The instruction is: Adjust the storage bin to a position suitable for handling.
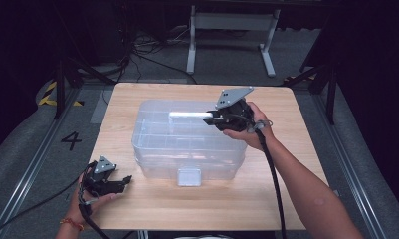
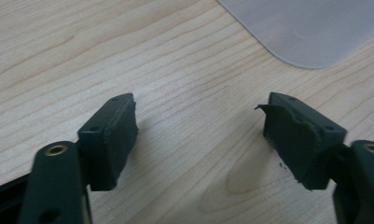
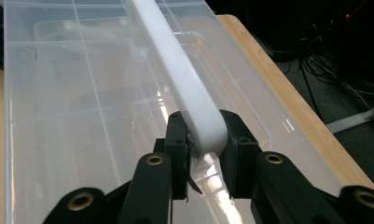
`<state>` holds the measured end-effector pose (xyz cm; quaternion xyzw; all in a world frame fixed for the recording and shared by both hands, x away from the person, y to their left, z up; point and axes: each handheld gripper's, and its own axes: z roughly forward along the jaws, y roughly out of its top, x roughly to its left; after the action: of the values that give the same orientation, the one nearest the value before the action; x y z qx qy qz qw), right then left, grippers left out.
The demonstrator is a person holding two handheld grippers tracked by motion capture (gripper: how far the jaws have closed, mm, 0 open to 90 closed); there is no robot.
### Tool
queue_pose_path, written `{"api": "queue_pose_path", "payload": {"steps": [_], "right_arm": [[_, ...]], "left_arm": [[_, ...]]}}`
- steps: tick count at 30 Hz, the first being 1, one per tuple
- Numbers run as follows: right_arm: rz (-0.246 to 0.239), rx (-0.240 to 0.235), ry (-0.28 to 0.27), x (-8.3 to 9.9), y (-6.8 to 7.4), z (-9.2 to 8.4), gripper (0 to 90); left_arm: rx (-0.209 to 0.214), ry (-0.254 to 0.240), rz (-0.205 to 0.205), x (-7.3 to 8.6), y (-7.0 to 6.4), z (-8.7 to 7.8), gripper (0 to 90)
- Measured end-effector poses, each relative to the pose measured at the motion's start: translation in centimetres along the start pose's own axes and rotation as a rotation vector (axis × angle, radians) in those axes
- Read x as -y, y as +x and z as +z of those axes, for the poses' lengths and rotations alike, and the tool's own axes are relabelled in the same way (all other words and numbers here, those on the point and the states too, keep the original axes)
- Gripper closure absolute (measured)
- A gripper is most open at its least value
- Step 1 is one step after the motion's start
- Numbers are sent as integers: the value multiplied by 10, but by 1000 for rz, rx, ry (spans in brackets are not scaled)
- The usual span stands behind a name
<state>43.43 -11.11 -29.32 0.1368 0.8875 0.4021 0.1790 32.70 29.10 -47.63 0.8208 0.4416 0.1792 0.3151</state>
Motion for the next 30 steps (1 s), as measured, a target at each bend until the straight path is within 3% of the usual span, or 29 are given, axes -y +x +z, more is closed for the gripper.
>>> {"api": "queue_pose_path", "payload": {"steps": [2,4,8,10,14,21,30], "right_arm": [[8,-5,6,-2,-2,0,750],[11,-9,12,-3,-4,-1,749],[15,-16,22,-5,-6,-1,748],[14,-20,30,-7,-7,-1,747],[26,-22,32,-10,-10,-1,745],[35,-24,36,-15,-18,-2,736],[52,-4,16,-19,-24,-2,726]], "left_arm": [[-13,-6,27,-3,-1,-3,303],[-13,-55,16,-7,-4,-6,330],[-18,-109,37,-17,-7,-18,371],[-2,-158,38,-24,-11,-26,391],[18,-206,37,-33,-15,-34,400],[1,-212,76,-44,-23,-41,410],[8,-268,53,-51,-19,-57,425]]}}
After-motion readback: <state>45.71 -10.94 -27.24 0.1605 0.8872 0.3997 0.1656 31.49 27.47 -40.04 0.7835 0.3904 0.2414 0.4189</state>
